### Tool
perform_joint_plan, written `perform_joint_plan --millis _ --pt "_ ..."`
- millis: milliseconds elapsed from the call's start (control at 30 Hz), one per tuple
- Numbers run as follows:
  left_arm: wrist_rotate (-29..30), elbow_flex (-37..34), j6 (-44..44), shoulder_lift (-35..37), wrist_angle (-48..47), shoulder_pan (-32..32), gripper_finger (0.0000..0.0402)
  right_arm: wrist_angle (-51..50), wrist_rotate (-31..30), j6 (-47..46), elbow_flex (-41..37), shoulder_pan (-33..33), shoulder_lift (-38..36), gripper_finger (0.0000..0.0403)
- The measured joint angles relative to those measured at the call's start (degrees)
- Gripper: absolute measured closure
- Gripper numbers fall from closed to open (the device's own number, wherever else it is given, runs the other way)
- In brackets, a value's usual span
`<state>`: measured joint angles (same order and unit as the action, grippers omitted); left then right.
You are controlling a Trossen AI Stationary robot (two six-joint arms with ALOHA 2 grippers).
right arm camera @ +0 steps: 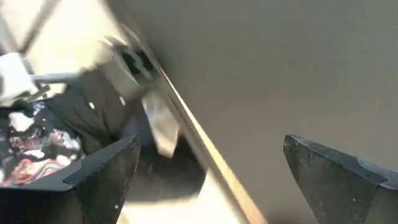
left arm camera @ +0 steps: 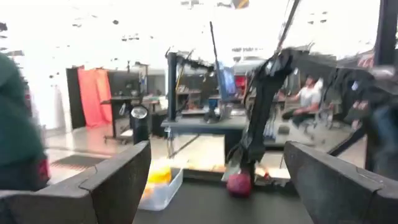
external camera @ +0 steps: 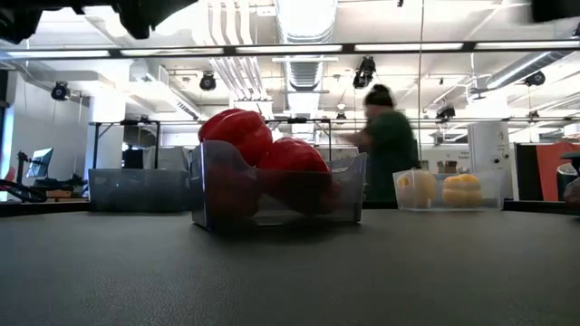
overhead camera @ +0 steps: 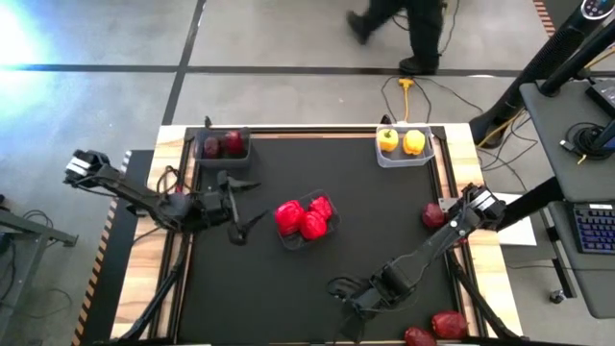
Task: Sort produce into baskets
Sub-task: Put the red apple into the top black bin
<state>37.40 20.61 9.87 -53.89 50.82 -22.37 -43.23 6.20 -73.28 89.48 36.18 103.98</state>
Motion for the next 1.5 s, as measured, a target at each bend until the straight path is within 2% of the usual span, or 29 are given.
perform_joint_plan --millis 133,267,367,500,667,867,1033,1333,1500 --pt "-0.4 1.8 0.3 1.1 -1.2 0.1 0.0052 -6.8 10.7 -19.4 -0.2 3.4 0.0 0.0015" --pt "-0.4 3.6 1.0 0.7 -5.8 0.1 0.0055 -9.8 20.7 -34.4 -1.0 7.2 0.0 0.0015" --pt "-0.4 5.1 1.0 0.0 -7.9 0.1 0.0058 -9.8 22.7 -42.1 -1.0 9.5 0.0 0.0015" --pt "-0.4 6.7 1.0 -1.6 -9.8 0.1 0.0060 -9.9 22.8 -47.1 -1.5 12.8 0.3 0.0015" --pt "-0.4 8.2 1.6 -3.8 -10.3 0.1 0.0061 -10.0 22.9 -50.1 -1.6 15.4 2.6 0.0015" --pt "0.9 10.2 1.9 -7.2 -10.4 0.4 0.0061 -9.8 22.8 -49.6 -1.7 16.1 5.2 0.0015" --pt "1.1 11.8 1.9 -9.6 -11.8 0.8 0.0061 -11.1 25.7 -46.2 -1.7 16.2 7.5 0.0015" --pt "1.2 13.3 2.6 -12.6 -12.4 1.4 0.0061 -10.5 25.7 -37.4 -1.7 16.1 13.9 0.0015" --pt "2.2 13.6 2.7 -12.6 -12.4 1.5 0.0061 -10.5 25.6 -35.6 -1.7 15.4 15.7 0.0036"
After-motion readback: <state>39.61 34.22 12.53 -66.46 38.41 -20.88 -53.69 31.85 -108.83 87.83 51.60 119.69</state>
